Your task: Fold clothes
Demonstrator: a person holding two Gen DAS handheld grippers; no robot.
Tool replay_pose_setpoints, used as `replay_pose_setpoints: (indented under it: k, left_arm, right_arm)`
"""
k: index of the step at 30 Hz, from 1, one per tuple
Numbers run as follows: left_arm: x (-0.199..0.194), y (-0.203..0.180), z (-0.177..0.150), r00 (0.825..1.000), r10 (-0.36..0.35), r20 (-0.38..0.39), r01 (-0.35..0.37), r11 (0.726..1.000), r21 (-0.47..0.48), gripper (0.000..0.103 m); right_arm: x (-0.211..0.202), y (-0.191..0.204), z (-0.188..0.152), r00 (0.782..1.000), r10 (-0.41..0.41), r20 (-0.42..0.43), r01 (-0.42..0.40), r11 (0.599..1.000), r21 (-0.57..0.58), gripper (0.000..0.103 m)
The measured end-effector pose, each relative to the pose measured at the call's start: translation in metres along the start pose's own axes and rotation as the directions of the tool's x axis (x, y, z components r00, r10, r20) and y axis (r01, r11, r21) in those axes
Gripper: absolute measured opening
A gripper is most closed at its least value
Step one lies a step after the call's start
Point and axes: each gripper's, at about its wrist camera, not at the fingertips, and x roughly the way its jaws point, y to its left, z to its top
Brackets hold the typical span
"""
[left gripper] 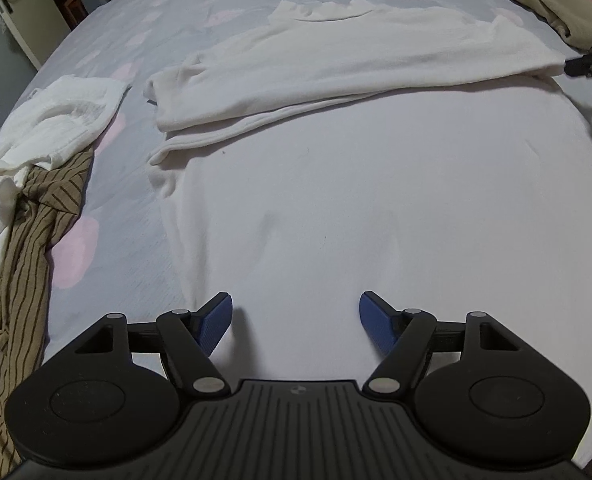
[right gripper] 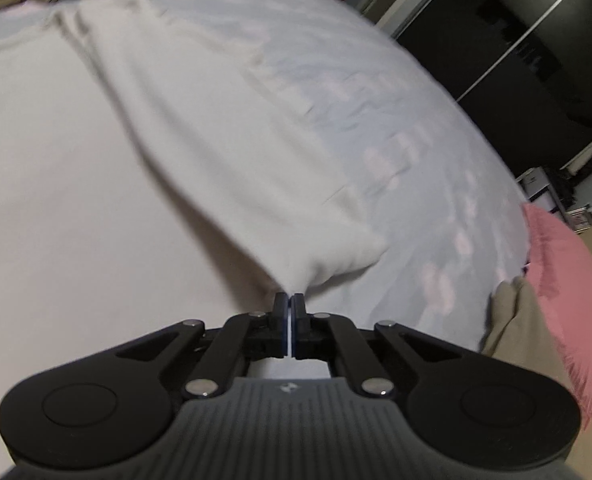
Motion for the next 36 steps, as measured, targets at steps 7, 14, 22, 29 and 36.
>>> replay_pose_setpoints:
  k: [7,14,22,29,36]
  left_arm:
    - [-0.020,-0.002,-0.019,0.998,-0.044,0.033,0.042,0.997,0.065,0.069]
    - [-0.047,-0.014,-0.041,0.990,-0.134,0.052,0.121,0.972,0.199,0.069]
    - [-0.081,-0.047,-0.073,0.972,-0.233,0.019,0.194,0.848,0.493,0.069]
    - [-0.089,-0.086,-0.120,0.969,-0.247,-0.007,0.179,0.681,0.710,0.070]
    - [-0.071,-0.122,-0.170,0.982,-0.183,-0.054,0.139,0.498,0.856,0.070]
  right_arm:
    - [-0.010,0.011,-0.009,0.998,0.050,-0.041,-0.050,0.999,0.008,0.011]
    - [-0.052,0.039,-0.005,0.980,0.197,0.016,-0.197,0.980,0.017,0.026]
    - [-0.108,0.111,-0.023,0.919,0.393,-0.001,-0.393,0.918,-0.055,0.042]
    - [-0.150,0.169,-0.055,0.891,0.452,-0.048,-0.452,0.872,-0.188,0.057]
    - [-0.160,0.210,-0.080,0.918,0.391,-0.070,-0.387,0.842,-0.376,0.057]
